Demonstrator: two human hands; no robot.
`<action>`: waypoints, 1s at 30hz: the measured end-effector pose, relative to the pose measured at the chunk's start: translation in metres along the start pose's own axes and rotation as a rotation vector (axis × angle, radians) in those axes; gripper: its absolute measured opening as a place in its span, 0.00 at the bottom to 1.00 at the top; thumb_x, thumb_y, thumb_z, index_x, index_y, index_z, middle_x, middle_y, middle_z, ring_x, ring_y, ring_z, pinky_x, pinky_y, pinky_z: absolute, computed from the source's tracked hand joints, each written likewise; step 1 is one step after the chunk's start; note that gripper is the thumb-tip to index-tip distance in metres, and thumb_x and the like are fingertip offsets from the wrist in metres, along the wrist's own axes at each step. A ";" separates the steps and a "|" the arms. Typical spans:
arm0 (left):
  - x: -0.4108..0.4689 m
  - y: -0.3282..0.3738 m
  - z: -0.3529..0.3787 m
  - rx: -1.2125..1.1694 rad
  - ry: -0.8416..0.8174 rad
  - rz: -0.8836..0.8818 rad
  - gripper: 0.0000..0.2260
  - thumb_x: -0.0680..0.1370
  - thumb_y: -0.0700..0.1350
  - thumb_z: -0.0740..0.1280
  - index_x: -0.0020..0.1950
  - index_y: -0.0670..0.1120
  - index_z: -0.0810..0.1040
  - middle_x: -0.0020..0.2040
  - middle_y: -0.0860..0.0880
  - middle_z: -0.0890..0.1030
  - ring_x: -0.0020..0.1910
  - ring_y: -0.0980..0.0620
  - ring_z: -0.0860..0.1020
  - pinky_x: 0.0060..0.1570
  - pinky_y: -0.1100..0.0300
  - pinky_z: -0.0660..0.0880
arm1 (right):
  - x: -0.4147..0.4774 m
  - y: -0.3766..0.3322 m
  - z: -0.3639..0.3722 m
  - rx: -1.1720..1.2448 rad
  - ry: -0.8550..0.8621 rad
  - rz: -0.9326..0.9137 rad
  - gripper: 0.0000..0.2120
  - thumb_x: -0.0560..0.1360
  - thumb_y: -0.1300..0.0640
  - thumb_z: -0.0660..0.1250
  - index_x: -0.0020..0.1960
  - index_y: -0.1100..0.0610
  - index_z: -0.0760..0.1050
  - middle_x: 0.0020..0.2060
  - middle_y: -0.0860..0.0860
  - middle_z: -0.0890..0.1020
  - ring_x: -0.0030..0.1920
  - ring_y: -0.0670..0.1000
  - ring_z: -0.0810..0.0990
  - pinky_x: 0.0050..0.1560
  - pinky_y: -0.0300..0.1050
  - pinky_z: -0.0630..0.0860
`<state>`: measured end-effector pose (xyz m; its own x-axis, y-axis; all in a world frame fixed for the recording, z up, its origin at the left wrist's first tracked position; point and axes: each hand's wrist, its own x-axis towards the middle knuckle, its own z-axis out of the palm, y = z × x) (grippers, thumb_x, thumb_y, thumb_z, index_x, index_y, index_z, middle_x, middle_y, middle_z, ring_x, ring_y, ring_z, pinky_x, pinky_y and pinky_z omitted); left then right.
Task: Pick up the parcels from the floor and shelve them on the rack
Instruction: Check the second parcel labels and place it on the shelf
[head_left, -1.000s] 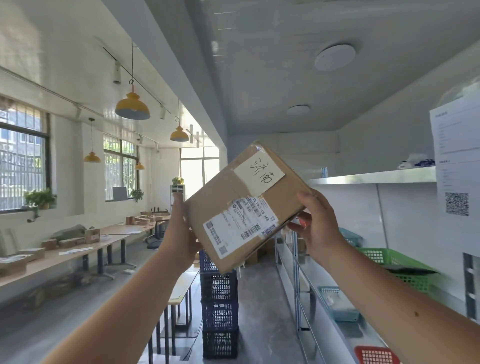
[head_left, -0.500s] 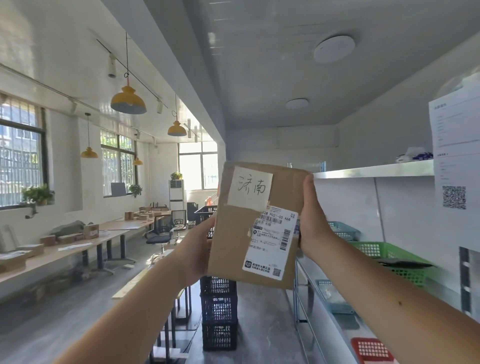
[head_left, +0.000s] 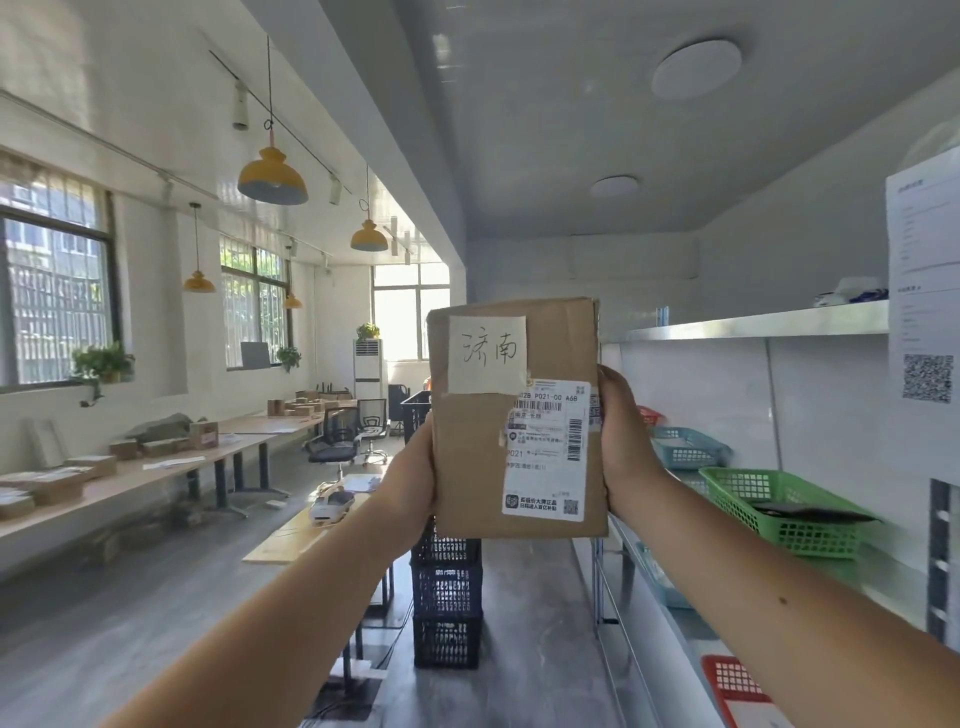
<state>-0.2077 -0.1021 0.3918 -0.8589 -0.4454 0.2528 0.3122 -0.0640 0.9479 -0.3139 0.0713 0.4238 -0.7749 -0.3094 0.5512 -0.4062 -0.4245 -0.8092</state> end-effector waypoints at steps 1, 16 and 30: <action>0.001 -0.003 -0.001 -0.027 0.009 0.025 0.22 0.87 0.56 0.54 0.57 0.50 0.86 0.54 0.44 0.89 0.49 0.46 0.88 0.53 0.48 0.84 | 0.001 0.001 0.000 -0.006 -0.016 -0.002 0.15 0.71 0.38 0.65 0.38 0.48 0.81 0.43 0.56 0.85 0.47 0.60 0.84 0.55 0.59 0.76; 0.003 -0.009 0.004 -0.183 -0.048 0.080 0.23 0.84 0.66 0.55 0.73 0.59 0.78 0.66 0.43 0.85 0.63 0.37 0.84 0.63 0.33 0.78 | 0.004 0.019 -0.010 0.166 -0.115 0.109 0.29 0.68 0.31 0.68 0.59 0.49 0.86 0.56 0.57 0.89 0.58 0.62 0.87 0.66 0.63 0.79; 0.030 -0.013 -0.004 -0.251 -0.166 -0.048 0.29 0.81 0.70 0.58 0.66 0.52 0.85 0.63 0.42 0.86 0.62 0.36 0.84 0.66 0.33 0.77 | -0.012 0.024 -0.005 0.103 0.084 0.094 0.20 0.83 0.39 0.60 0.53 0.52 0.84 0.53 0.59 0.89 0.52 0.60 0.89 0.51 0.52 0.83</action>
<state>-0.2361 -0.1182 0.3862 -0.9232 -0.2860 0.2568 0.3426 -0.3096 0.8870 -0.3166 0.0694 0.3969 -0.8467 -0.2814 0.4516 -0.2815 -0.4833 -0.8290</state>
